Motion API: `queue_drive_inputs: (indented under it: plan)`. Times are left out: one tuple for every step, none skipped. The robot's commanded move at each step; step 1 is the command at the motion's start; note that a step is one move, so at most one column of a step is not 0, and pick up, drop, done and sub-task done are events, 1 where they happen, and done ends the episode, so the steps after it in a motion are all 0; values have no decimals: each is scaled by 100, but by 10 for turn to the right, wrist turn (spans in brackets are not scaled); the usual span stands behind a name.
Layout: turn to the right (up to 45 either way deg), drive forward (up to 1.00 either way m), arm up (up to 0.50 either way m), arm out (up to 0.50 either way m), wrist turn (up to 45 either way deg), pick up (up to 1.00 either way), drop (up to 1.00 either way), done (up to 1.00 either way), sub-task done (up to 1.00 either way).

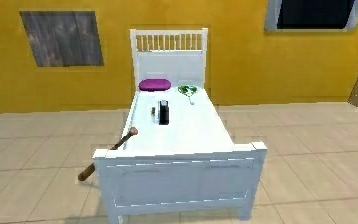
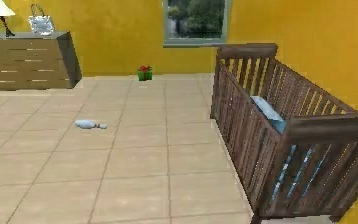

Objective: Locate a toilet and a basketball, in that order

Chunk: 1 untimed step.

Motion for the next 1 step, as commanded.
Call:
queue_drive_inputs:
  plan:
    - [-450, 0, 0, 0, 0, 0, 0, 0, 0]
